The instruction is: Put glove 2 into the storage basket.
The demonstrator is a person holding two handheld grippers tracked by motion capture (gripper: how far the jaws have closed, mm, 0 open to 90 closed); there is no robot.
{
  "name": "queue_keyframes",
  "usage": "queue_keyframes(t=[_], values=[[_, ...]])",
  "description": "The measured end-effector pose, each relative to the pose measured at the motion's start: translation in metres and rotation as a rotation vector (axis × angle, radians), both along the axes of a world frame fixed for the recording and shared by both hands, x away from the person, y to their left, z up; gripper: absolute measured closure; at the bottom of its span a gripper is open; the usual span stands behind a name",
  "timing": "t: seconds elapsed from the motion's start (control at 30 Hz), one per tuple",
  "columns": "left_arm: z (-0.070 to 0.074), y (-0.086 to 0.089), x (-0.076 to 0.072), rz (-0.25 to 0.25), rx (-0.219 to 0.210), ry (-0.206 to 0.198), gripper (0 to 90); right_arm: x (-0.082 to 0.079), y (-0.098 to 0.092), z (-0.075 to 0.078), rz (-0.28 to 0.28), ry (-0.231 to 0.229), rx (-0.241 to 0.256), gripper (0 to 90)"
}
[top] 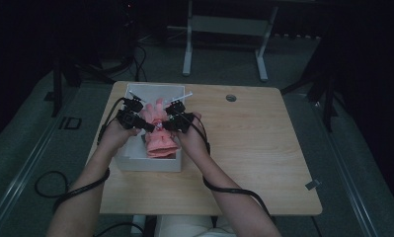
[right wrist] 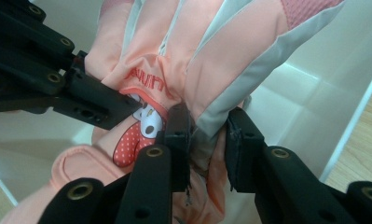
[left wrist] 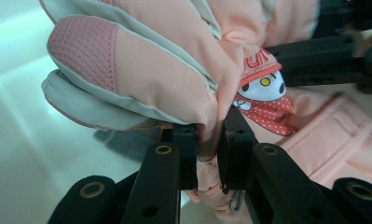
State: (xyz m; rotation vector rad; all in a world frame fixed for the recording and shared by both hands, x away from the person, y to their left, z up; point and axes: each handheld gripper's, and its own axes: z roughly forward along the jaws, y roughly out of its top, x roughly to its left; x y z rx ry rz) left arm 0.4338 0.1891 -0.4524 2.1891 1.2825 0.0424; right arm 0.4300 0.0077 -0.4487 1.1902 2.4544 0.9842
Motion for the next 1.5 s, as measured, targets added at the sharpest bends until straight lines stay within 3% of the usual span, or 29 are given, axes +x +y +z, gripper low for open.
queue_keyframes(t=[0.17, 0.33, 0.43, 0.57, 0.6, 0.63, 0.77, 0.8, 1.03, 1.2, 1.3, 1.5], values=[[-0.005, -0.010, 0.005, 0.026, 0.095, 0.020, 78.0, 0.004, -0.001, -0.002, 0.001, 0.012, -0.025, 65.5], [-0.014, -0.016, 0.010, 0.042, 0.177, 0.048, 76.2, 0.002, -0.008, 0.007, 0.001, -0.029, 0.012, 58.2], [-0.017, -0.020, 0.012, 0.011, 0.161, 0.072, 75.2, 0.000, -0.011, 0.015, 0.013, -0.039, 0.030, 55.7], [-0.019, -0.024, 0.013, 0.004, 0.173, 0.072, 73.6, -0.002, -0.013, 0.018, 0.016, -0.049, 0.032, 54.5], [-0.019, -0.025, 0.013, 0.027, 0.175, 0.058, 73.6, -0.003, -0.015, 0.019, 0.017, -0.055, 0.034, 54.3], [-0.018, -0.022, 0.013, 0.051, 0.165, 0.043, 67.1, -0.004, -0.018, 0.021, 0.023, -0.063, 0.042, 52.8], [-0.017, -0.019, 0.012, 0.073, 0.178, 0.023, 59.9, -0.004, -0.019, 0.020, 0.030, -0.061, 0.045, 52.0], [-0.013, -0.016, 0.011, 0.090, 0.196, -0.006, 58.1, -0.004, -0.022, 0.022, 0.031, -0.060, 0.049, 51.8], [-0.006, -0.008, 0.008, 0.131, 0.195, -0.045, 56.8, -0.005, -0.035, 0.031, 0.038, -0.063, 0.101, 48.8], [-0.002, -0.004, 0.006, 0.141, 0.197, -0.064, 56.3, -0.008, -0.039, 0.034, 0.048, -0.066, 0.101, 46.9], [0.001, -0.002, 0.005, 0.141, 0.178, -0.070, 55.9, -0.010, -0.041, 0.036, 0.052, -0.075, 0.105, 45.7], [0.018, -0.010, -0.006, 0.123, 0.133, -0.140, 53.6, -0.014, -0.049, 0.041, 0.059, -0.096, 0.135, 41.8]])
